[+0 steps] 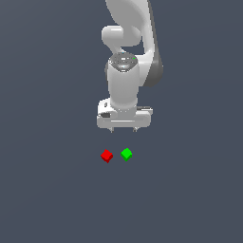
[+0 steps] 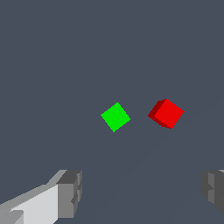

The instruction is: Stack the red cube on top of the green cube.

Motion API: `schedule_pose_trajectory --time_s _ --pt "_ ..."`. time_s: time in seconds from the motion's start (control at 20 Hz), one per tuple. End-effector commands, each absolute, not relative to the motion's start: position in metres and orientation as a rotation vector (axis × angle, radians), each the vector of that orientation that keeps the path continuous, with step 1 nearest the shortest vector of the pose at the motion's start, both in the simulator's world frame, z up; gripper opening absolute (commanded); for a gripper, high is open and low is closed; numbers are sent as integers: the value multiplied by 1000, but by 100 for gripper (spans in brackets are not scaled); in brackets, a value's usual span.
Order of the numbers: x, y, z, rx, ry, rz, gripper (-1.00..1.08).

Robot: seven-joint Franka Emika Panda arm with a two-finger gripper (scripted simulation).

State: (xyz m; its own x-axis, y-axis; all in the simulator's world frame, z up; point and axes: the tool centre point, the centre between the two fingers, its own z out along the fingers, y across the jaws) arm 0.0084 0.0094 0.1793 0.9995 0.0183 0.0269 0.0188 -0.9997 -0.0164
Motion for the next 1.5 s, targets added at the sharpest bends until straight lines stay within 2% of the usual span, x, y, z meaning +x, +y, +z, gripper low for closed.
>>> schedule_pose_trajectory --time_s 0.0,0.55,1.45 --pt "8 9 179 -3124 -29 -42 100" --pt "20 -1 161 -3126 127 -36 100" --pt "55 -64 80 -3025 848 -5 100"
